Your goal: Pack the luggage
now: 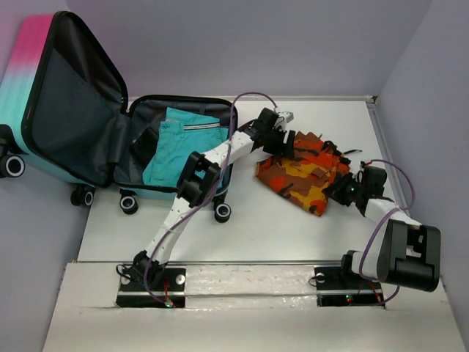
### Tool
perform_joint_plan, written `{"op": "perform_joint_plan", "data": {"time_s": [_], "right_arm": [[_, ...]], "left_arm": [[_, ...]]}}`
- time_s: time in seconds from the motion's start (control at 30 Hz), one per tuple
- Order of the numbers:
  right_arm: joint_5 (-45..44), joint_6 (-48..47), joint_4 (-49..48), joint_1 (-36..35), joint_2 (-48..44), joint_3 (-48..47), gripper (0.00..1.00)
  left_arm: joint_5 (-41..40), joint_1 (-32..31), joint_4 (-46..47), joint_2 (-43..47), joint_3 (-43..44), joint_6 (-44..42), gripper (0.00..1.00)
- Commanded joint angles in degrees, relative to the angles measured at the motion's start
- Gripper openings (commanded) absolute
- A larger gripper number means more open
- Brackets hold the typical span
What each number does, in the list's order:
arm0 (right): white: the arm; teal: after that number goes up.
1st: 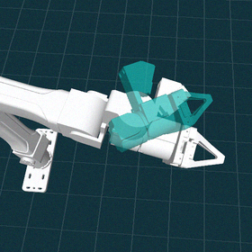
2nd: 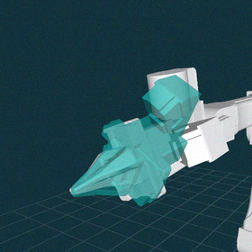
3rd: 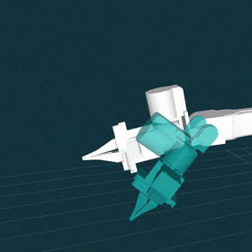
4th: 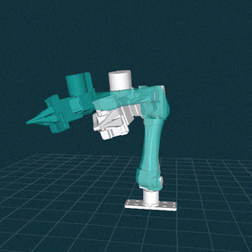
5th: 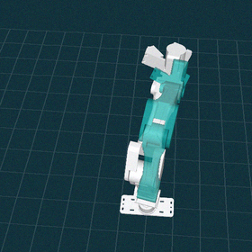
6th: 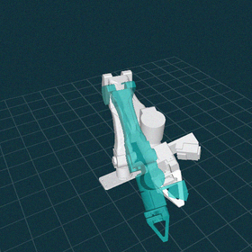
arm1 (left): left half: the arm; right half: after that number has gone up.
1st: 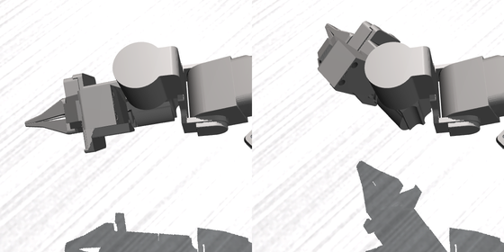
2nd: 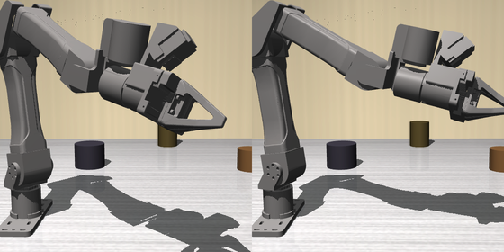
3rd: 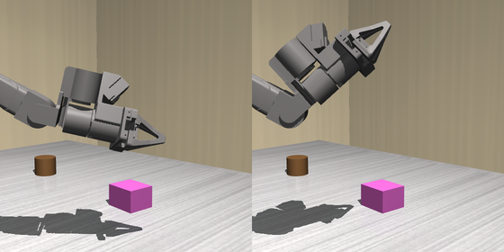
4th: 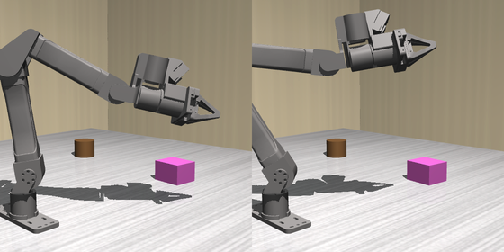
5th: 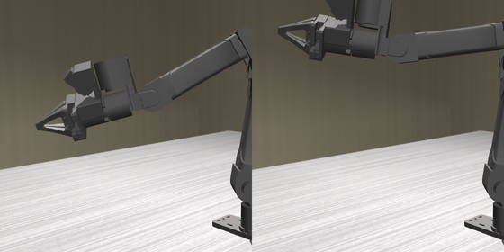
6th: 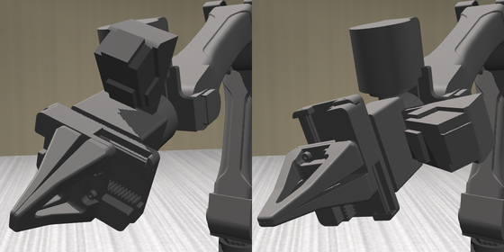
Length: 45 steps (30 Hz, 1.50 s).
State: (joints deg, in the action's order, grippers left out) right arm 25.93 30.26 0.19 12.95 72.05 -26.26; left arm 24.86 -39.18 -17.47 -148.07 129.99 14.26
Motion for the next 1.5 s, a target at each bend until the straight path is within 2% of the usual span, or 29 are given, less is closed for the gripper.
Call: {"op": "perform_joint_plan", "data": {"time_s": [0.0,0.07,0.1,0.2,0.27,0.37,0.6,0.7,0.8,1.0,1.07,1.1,1.13,1.17,1.2,1.27,1.3,1.33,1.37,1.4,1.43,1.47], "right_arm": [[0.96,-0.20,-1.59,-1.35,0.28,-1.51,0.07],[0.96,-0.03,-2.03,-1.35,0.63,-1.69,0.07],[0.87,-0.03,-2.03,-1.35,0.63,-1.78,0.07],[0.61,0.15,-2.38,-1.35,0.29,-1.78,0.07],[-0.09,0.50,-2.56,-1.35,-0.50,-1.78,0.07],[0.43,1.20,-4.14,-1.35,-1.65,-1.51,0.07],[1.66,2.96,-3.53,-3.72,-8.68,-5.63,0.07],[1.31,3.84,-1.77,-6.88,-9.47,-10.71,0.07],[-1.04,4.37,-0.36,-13.37,-8.51,-16.08,0.07],[-6.41,7.26,-0.54,-28.66,2.02,-33.66,0.07],[-6.69,8.85,-0.71,-32.62,8.70,-42.17,0.07],[-7.21,8.85,-0.63,-37.25,11.16,-45.25,0.07],[-8.17,8.85,-0.45,-39.56,16.14,-51.11,0.07],[-8.88,8.85,-0.36,-41.67,18.89,-54.04,0.07],[-8.88,8.68,-0.36,-45.61,21.70,-56.94,0.07],[-9.06,8.67,2.60,-48.53,27.59,-62.74,0.07],[-8.62,8.59,3.15,-49.85,32.84,-67.47,0.07],[-8.44,8.59,4.29,-51.87,35.24,-69.52,0.07],[-8.44,8.50,5.17,-52.76,37.53,-71.28,0.07],[-8.62,8.41,5.87,-53.55,41.20,-72.86,0.07],[-9.05,7.89,6.31,-54.86,42.54,-74.45,0.07],[-10.10,7.62,6.58,-54.87,43.69,-74.72,0.11]], "left_arm": [[5.11,-2.04,-0.72,-3.10,-1.85,2.09,0.73],[5.90,-2.13,1.56,-2.75,-4.21,2.87,0.56],[5.99,-2.22,2.35,-2.40,-5.01,3.31,0.50],[5.55,-2.22,3.85,-1.18,-6.41,3.49,0.18],[4.76,-2.13,5.17,0.84,-7.38,3.49,0.06],[3.18,-2.22,6.40,4.53,-8.35,3.58,0.06],[-0.87,-0.38,7.19,21.58,-9.15,3.40,0.06],[-0.60,1.99,6.32,26.76,-8.36,3.84,0.06],[-0.78,4.19,2.45,31.24,-6.16,3.23,0.06],[0.01,15.60,-6.85,38.99,-2.55,0.77,0.06],[1.40,23.33,-11.43,41.10,-2.28,-0.63,0.06],[2.46,26.23,-12.92,43.02,-3.94,-1.33,0.06],[2.21,31.91,-15.63,44.08,-5.70,-2.30,0.06],[1.42,34.67,-15.40,45.92,-9.11,-2.31,0.06],[0.20,37.13,-14.00,50.73,-18.63,-2.05,0.06],[-5.14,42.49,-10.06,55.06,-27.47,-0.99,0.06],[-5.44,46.87,-9.17,58.13,-35.43,0.31,0.11],[-4.74,48.91,-5.85,59.46,-39.43,1.02,0.18],[-6.82,50.59,-4.34,60.78,-43.29,1.64,0.29],[-9.98,51.91,-3.63,62.62,-46.20,2.26,0.67],[-13.23,53.23,-2.31,63.34,-50.85,2.61,0.92],[-19.44,53.41,-1.87,64.65,-52.55,2.70,0.99]]}}
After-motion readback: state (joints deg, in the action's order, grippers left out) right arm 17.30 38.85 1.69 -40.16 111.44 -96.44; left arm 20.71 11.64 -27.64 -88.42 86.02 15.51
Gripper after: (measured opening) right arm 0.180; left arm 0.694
